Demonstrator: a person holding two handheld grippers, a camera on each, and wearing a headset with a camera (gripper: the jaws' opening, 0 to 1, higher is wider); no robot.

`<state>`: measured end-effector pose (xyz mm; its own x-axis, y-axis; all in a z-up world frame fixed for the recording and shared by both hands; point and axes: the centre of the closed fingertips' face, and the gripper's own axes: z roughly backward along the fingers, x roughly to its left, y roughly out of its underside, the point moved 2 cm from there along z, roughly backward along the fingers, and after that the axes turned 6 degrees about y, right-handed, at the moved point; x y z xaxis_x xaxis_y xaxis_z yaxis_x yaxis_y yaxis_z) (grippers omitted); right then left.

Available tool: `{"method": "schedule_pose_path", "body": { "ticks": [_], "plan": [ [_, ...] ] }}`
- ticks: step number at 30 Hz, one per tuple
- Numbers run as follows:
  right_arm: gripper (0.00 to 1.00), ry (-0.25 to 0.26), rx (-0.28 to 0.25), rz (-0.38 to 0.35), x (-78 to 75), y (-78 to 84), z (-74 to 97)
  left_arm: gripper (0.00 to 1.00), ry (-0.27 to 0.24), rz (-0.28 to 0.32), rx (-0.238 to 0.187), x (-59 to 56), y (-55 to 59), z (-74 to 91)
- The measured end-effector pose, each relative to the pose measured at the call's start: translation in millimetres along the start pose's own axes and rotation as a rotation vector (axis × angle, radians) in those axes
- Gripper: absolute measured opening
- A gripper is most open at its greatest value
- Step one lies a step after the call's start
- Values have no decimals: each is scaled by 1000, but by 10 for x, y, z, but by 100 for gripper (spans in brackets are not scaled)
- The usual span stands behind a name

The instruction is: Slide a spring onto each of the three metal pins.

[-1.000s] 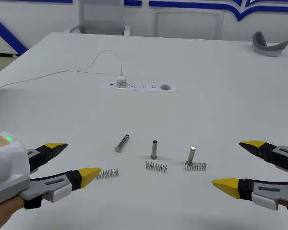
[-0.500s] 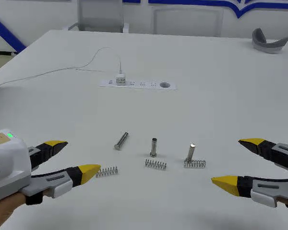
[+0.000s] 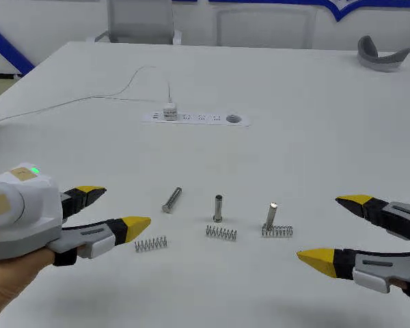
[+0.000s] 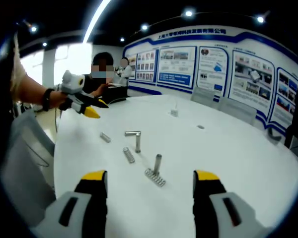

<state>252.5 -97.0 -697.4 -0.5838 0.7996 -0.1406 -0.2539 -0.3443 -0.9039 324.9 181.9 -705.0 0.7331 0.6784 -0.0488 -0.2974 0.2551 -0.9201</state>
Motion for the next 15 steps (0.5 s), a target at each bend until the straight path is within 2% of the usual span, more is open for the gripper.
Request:
{"method": "schedule_pose_path", "body": {
  "ticks": [8,15],
  "plan": [
    [72,4,-2,-8,-5,18,-2,60,10,-27,44,72,-77,-234],
    [72,6,-6,-11,-11,12,-11,58,28,-49,87,65,-107,-446]
  ]
}}
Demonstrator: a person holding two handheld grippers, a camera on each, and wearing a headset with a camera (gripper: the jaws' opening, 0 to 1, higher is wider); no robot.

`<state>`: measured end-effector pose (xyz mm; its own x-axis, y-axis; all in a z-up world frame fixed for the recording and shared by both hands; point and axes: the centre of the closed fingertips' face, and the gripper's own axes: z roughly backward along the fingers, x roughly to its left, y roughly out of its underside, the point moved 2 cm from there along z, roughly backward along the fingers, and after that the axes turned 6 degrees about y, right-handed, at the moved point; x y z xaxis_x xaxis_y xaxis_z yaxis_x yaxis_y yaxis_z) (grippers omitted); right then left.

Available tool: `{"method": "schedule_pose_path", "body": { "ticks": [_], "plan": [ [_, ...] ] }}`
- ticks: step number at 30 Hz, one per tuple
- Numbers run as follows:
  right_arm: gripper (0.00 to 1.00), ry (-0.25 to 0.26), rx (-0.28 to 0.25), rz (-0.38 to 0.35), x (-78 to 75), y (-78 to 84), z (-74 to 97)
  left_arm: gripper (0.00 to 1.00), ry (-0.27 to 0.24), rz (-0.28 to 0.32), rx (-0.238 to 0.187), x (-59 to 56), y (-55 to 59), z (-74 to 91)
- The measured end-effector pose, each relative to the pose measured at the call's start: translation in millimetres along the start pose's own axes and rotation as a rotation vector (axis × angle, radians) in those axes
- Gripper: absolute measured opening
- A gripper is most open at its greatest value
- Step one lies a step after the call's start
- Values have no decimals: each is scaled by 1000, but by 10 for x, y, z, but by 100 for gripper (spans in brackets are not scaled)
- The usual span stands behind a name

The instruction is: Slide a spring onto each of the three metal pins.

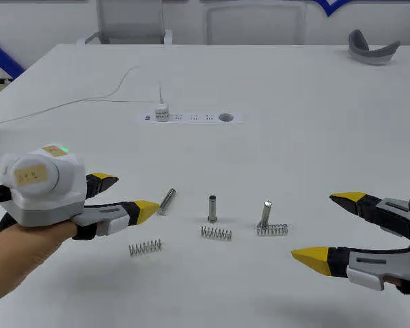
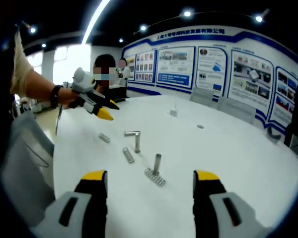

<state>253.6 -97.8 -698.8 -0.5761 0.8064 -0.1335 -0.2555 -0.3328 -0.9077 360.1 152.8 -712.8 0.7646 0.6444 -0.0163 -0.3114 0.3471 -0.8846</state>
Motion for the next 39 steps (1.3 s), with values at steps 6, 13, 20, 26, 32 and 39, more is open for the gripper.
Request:
{"method": "schedule_pose_path", "body": {
  "ticks": [6,13,20,26,32,39],
  "plan": [
    [72,-2,1,-5,6,16,-16,57,6,-10,41,10,-6,-164],
    [72,-3,1,-13,-2,45,-37,56,14,-27,86,18,-17,-343],
    [72,0,0,-22,-19,72,-42,51,2,-26,137,59,35,-484],
    [72,-1,0,-28,-19,97,-46,46,-9,-28,185,85,87,-603],
    [72,3,-1,-35,-29,114,-44,40,-11,-26,238,102,140,-703],
    [71,4,3,-42,-30,147,-50,37,-22,-23,297,106,193,-790]
  ]
}}
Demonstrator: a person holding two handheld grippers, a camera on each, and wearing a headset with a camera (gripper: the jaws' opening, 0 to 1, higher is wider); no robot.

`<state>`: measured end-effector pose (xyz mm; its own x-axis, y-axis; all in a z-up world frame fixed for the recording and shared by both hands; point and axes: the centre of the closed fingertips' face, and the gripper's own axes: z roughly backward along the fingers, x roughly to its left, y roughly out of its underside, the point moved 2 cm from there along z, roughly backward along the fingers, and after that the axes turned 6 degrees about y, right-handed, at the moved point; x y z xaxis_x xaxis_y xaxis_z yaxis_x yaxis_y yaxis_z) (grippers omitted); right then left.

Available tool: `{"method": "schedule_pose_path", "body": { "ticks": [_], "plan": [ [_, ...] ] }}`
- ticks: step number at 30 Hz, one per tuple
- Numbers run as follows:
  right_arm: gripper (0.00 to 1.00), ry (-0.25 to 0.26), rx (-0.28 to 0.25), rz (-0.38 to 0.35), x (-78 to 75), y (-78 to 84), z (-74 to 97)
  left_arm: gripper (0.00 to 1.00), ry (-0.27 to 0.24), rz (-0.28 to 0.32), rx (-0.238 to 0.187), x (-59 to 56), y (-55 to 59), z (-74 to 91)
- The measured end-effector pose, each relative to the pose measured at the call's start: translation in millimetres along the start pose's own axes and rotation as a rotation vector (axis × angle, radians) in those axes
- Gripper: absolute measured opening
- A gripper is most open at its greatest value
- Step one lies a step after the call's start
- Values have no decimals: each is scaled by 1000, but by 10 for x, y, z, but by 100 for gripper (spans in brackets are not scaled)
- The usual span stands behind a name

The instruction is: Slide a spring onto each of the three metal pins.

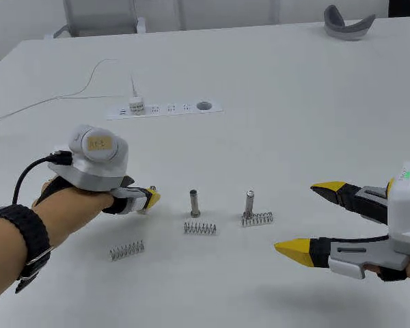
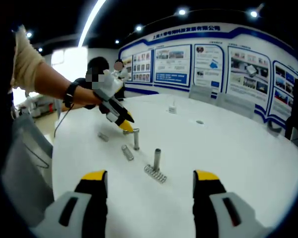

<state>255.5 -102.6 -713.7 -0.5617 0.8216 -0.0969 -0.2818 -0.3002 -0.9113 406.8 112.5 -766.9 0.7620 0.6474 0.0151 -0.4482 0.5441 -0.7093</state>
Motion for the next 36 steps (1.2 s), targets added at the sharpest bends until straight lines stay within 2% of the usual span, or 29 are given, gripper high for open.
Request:
{"method": "schedule_pose_path", "body": {
  "ticks": [11,27,30,36],
  "plan": [
    [71,3,3,-13,2,35,4,29,-12,12,59,28,4,-108],
    [71,10,5,-14,-8,62,11,21,-30,57,114,35,10,-182],
    [71,12,4,-15,-16,59,13,19,-34,50,133,26,23,-204],
    [71,14,4,-16,-21,66,14,16,-34,42,145,31,25,-221]
  ]
}}
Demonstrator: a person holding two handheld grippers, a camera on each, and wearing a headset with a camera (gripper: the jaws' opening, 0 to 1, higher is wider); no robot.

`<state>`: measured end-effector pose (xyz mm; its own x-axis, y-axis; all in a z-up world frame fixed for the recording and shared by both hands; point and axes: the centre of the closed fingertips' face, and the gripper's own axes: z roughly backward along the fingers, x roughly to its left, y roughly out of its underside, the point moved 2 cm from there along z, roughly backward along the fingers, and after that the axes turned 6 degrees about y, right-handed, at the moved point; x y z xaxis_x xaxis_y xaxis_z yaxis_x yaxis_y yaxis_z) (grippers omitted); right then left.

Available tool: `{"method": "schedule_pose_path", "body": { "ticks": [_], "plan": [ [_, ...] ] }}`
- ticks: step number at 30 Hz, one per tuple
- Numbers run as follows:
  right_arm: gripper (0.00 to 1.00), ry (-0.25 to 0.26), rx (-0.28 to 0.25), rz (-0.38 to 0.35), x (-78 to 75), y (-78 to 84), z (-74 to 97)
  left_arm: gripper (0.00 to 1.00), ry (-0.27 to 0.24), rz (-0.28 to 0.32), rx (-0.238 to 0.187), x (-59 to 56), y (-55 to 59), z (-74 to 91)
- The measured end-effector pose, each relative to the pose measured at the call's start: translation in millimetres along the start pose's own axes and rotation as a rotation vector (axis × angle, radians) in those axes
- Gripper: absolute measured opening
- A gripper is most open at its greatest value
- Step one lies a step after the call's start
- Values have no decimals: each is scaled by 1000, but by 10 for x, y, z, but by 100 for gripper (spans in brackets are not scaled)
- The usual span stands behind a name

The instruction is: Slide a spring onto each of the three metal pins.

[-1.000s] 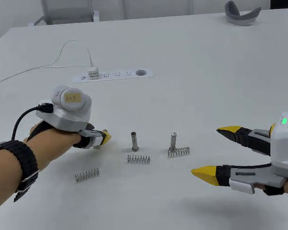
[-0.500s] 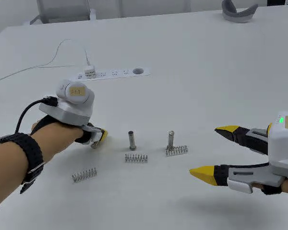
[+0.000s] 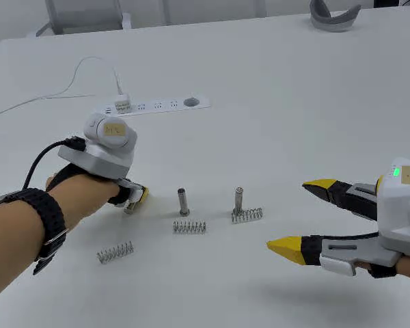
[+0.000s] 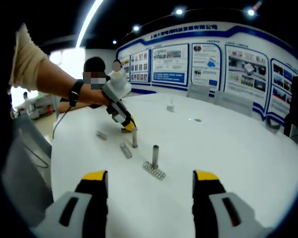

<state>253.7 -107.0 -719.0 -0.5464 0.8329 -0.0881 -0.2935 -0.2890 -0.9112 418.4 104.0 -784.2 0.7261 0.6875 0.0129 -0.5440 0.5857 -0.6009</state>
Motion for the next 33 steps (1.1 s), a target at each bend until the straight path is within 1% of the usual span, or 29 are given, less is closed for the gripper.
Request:
{"method": "schedule_pose_path", "body": {
  "ticks": [7,12,17,20,22,27,31,33],
  "plan": [
    [70,0,2,-1,0,3,-2,11,-6,4,9,17,-11,-20],
    [70,-2,3,-2,6,7,-3,10,-11,-14,24,18,1,-6],
    [70,-5,4,-4,13,19,-10,9,-11,-20,52,15,39,17],
    [70,-8,5,-4,19,22,-14,9,-11,-23,61,9,42,21],
    [70,-9,5,-6,24,23,-15,9,-10,-35,68,2,38,17],
    [70,-9,6,-11,22,37,-15,9,0,-42,108,-14,45,17],
    [70,-9,3,-14,21,31,-15,10,-8,-53,117,-34,52,20],
    [70,-9,1,-16,22,26,-17,9,-13,-55,120,-26,53,22]
  ]
}}
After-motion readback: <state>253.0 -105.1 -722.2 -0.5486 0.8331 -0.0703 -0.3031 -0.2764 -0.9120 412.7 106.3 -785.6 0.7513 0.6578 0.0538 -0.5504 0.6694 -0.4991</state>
